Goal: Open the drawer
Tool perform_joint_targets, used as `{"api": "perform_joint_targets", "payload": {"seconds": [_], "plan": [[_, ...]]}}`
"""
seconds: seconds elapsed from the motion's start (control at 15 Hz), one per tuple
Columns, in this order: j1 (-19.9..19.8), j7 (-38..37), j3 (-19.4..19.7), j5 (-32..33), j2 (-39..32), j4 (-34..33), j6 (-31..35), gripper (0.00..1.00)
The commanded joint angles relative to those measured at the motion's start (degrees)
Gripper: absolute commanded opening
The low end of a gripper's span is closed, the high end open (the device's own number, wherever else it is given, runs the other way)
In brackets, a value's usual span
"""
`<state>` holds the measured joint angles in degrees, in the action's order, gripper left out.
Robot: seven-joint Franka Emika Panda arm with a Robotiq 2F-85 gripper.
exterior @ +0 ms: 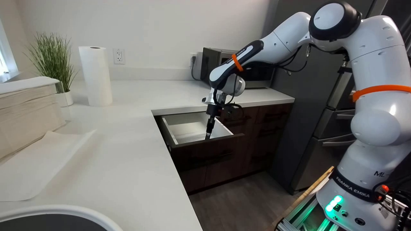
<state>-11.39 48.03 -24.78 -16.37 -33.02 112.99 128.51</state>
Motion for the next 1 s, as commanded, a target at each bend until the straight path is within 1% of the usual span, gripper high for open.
{"api": "perform_joint_targets", "payload": {"seconds": [0.0,0.07,0.13,0.33,0.53,0.6,0.67,0.73,0.8,0.87,0.93], "plan": [[6.1,-2.5,6.6,2.8,2.7,1.4,4.6,0.26],[7.1,-3.4,8.0,4.0,3.7,1.6,5.5,0.26],[8.4,-4.6,9.8,6.2,5.4,2.0,6.9,0.31],[10.9,-9.3,13.7,11.7,9.0,2.8,10.7,0.53],[13.7,-17.4,17.2,18.6,13.2,2.8,12.8,0.75],[14.8,-21.3,18.4,21.4,14.5,2.3,12.2,0.84],[16.1,-25.8,19.6,24.6,15.9,1.4,10.0,0.91],[17.0,-29.9,20.4,27.4,17.0,1.0,9.8,0.98],[18.0,-34.3,21.2,29.8,18.3,0.1,7.0,1.0],[18.8,-38.5,21.6,31.6,19.5,-0.6,4.9,1.0],[19.3,-41.6,21.6,32.9,20.8,-0.6,4.1,1.0]]}}
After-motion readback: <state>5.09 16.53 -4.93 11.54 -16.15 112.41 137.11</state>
